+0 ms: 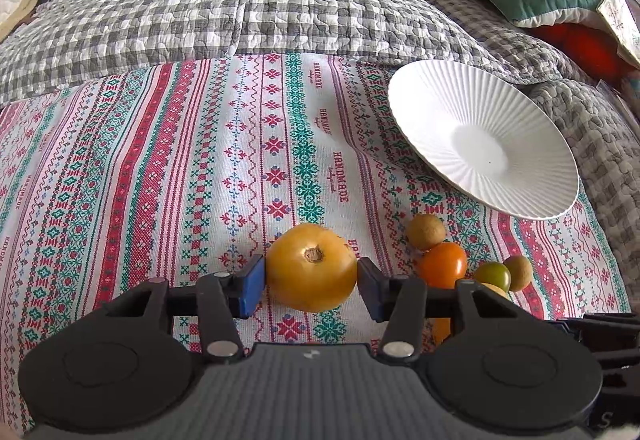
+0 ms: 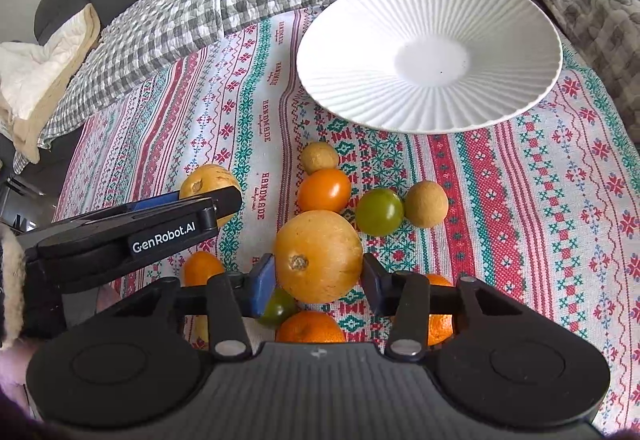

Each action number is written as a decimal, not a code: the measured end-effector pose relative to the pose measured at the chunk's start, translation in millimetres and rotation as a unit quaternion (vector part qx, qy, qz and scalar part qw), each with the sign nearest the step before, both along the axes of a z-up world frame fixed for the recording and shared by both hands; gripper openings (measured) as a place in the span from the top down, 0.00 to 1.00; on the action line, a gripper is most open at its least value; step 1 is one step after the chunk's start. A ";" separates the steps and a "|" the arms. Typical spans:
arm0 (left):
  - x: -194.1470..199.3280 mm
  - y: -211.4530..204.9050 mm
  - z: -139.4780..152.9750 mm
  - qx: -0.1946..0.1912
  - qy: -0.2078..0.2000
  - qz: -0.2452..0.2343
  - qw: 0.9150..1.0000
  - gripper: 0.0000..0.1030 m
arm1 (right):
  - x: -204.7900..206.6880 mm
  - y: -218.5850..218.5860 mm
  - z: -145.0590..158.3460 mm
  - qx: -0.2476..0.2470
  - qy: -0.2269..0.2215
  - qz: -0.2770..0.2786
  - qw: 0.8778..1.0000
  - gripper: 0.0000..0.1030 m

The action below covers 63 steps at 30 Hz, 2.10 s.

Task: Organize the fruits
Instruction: 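Lift the grapefruit with the left tool while the right tool grasps a large grapefruit, then lower both grapefruits onto the white plate and open both tools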

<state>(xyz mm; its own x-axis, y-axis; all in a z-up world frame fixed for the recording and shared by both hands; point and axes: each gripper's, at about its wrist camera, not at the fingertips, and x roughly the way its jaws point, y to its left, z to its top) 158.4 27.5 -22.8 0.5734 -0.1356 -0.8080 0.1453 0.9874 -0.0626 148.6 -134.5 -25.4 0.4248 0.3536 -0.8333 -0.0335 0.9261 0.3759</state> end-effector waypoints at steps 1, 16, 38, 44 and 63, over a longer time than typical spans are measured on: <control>-1.2 -1.3 1.3 0.001 -0.003 -0.003 1.000 0.56 | -1.6 -2.6 2.1 0.001 -0.001 -0.002 1.000 0.59; -16.8 -35.1 25.5 -0.022 -0.037 -0.042 0.998 0.56 | -26.9 -80.1 34.3 0.039 -0.041 -0.088 0.995 0.59; 25.7 -100.0 18.5 -0.020 -0.104 -0.110 0.988 0.56 | 19.8 -127.8 33.2 0.055 -0.095 -0.118 0.987 0.59; 41.3 -108.9 4.7 -0.030 -0.114 -0.120 0.986 0.56 | 42.9 -118.2 26.0 0.060 -0.095 -0.105 0.988 0.59; 55.2 -119.6 -16.0 -0.028 -0.128 -0.130 0.983 0.56 | 69.5 -112.6 -0.8 0.069 -0.082 -0.102 0.989 0.59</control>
